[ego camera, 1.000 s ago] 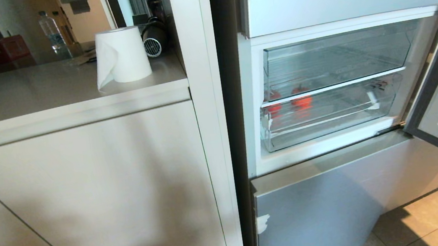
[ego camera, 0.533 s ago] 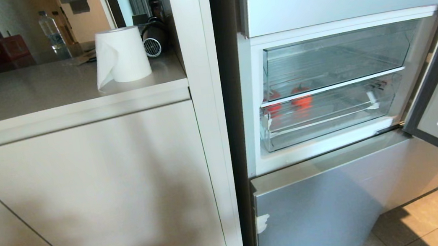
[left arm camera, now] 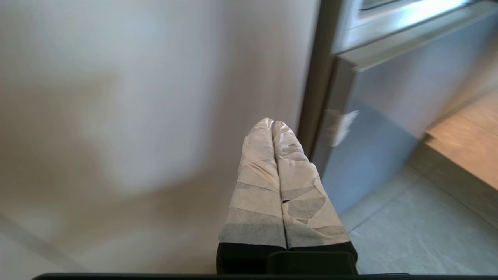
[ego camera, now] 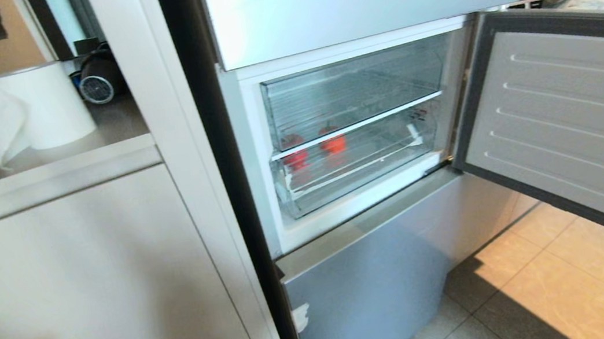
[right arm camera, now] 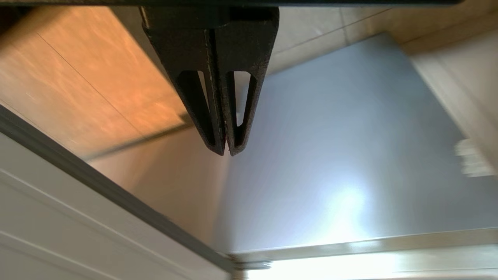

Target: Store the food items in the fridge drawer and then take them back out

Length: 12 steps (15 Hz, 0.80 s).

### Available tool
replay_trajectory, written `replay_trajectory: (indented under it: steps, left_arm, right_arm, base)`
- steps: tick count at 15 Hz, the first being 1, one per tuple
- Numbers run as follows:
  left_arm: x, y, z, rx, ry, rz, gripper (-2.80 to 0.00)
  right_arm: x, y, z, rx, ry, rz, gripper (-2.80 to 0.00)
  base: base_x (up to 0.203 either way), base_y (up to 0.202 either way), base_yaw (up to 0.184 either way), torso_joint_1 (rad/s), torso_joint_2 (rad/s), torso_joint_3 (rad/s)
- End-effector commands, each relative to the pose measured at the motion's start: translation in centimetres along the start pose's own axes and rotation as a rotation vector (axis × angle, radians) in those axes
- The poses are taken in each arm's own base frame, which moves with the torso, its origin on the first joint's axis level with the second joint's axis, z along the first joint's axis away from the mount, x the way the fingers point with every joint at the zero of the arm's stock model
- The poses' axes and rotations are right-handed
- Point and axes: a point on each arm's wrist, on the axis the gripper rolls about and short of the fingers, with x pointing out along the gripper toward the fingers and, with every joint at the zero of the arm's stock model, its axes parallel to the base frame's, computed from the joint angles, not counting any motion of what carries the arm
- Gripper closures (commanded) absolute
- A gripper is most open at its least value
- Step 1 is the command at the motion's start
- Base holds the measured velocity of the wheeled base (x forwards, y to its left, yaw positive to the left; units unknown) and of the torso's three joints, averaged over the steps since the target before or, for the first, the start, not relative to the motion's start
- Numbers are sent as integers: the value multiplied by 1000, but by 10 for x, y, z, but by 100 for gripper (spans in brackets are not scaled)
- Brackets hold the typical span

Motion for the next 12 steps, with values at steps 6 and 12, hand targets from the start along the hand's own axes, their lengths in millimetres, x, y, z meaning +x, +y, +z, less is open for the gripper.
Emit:
replay_trajectory:
  steps: [6, 12]
  left_arm:
    - [0, 0, 0, 1, 1, 0, 0]
    - [0, 0, 0, -1, 1, 0, 0]
  right_arm:
    - [0, 0, -1, -1, 5, 9, 0]
    - [25, -5, 49, 153, -68, -26, 0]
  base:
    - [0, 7, -169, 5, 2, 3]
    - [-1, 1, -28, 3, 0, 0]
